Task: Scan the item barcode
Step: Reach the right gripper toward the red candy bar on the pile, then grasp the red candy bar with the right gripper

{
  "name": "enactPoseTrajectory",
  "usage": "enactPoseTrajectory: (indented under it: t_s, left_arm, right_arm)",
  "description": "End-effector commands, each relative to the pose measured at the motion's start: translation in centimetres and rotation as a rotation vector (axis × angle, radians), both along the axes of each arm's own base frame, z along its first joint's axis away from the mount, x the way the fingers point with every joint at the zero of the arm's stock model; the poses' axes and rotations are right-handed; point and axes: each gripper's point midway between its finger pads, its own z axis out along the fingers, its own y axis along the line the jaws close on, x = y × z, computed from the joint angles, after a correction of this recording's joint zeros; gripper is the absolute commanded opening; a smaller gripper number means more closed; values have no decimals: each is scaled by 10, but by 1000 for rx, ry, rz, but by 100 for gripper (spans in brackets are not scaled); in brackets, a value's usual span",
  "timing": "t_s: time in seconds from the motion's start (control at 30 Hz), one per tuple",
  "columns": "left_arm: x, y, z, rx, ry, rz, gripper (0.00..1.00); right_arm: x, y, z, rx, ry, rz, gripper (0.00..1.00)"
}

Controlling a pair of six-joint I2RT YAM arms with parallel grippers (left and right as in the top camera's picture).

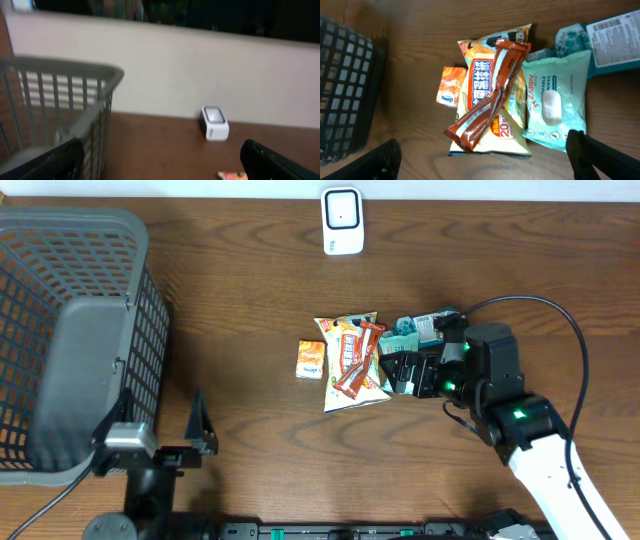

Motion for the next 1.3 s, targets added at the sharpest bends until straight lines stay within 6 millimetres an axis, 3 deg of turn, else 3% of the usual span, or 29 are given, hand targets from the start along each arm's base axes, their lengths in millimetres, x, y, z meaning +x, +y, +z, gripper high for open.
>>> enactPoseTrajectory:
  t_s: [0.0, 0.23, 0.4, 0.5, 0.57, 0.63, 0.7, 0.93, 1.03, 1.13, 1.27]
  left_arm:
    - [6, 2, -20, -18, 60, 12, 100]
    - [9, 2, -50, -12, 163, 14, 100]
    - [12, 2, -61, -10, 189, 13, 100]
    - [11, 2, -68, -8, 217, 14, 100]
    - [10, 2, -74, -7, 242, 14, 100]
    - [9, 2, -80, -5, 266, 14, 100]
    - [8, 2, -85, -5, 287, 14, 100]
    - [4, 2, -99, 0, 347, 15, 100]
    - [1, 2, -108, 2, 385, 16, 100]
    - [-5, 3, -124, 6, 451, 16, 100]
    - [-11, 3, -138, 10, 515, 17, 100]
  right_arm:
    - [6, 10, -2, 9, 8, 25, 99]
    - [20, 13, -21, -39, 31, -8, 99]
    - [20, 34, -23, -39, 37, 28, 99]
    - [21, 39, -37, 35, 152, -78, 98]
    - [23, 39, -50, 73, 233, -152, 89]
    - [25, 41, -62, 80, 276, -182, 73]
    - [26, 46, -72, 87, 303, -182, 67]
    - [33, 51, -89, 70, 317, -234, 75]
    - [36, 50, -99, 98, 364, -306, 72]
    - [42, 60, -113, 119, 378, -288, 62]
    - [38, 68, -137, 118, 439, -261, 28]
